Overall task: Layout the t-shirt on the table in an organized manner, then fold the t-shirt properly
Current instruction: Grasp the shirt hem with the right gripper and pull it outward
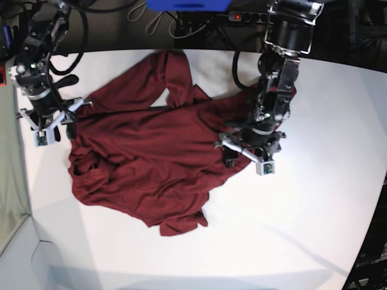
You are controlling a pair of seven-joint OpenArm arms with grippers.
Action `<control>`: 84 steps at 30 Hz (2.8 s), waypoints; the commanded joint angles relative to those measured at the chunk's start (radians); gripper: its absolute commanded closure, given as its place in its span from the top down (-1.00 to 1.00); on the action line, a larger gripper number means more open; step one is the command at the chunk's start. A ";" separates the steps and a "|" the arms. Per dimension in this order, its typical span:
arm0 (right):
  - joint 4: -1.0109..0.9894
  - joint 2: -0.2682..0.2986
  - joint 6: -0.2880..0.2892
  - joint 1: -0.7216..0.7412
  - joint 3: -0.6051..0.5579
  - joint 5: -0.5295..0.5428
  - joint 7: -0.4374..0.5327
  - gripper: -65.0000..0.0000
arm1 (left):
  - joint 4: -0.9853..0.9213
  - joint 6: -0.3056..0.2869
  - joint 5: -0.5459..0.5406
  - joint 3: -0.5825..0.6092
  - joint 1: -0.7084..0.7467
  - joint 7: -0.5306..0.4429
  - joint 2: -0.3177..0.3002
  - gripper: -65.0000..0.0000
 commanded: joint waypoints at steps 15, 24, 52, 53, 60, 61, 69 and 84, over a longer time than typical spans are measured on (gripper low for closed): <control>-0.007 0.018 0.004 0.068 -0.019 0.007 0.024 -0.23 | 0.233 0.002 -0.007 -0.191 0.080 -0.044 -0.018 -0.99; -0.144 0.032 0.004 0.212 -0.100 0.007 0.023 -0.23 | 0.339 0.000 0.002 -0.303 0.141 -0.043 -0.020 -0.99; -1.179 -0.013 -0.002 0.889 -0.380 0.007 0.340 0.29 | 0.462 -0.001 -0.009 -0.306 0.233 0.062 -0.142 0.00; -1.179 -0.019 -0.002 0.886 -0.380 0.007 0.356 0.29 | 0.457 -0.001 -0.009 -0.306 0.233 0.062 -0.141 0.00; -1.233 -0.057 -0.002 0.880 -0.381 0.007 0.452 0.29 | 0.393 0.002 -0.007 -0.306 0.203 0.059 -0.135 0.01; -1.258 -0.059 -0.002 0.885 -0.381 0.007 0.471 0.29 | 0.388 0.005 -0.007 -0.306 0.195 0.060 -0.138 0.01; -1.451 -0.057 -0.042 0.908 -0.435 0.004 0.663 0.29 | 0.394 0.002 -0.007 -0.391 0.198 0.062 -0.133 0.01; -1.496 0.021 -0.409 0.872 -0.673 0.004 0.838 0.29 | 0.388 0.000 -0.007 -0.441 0.250 0.062 -0.135 0.01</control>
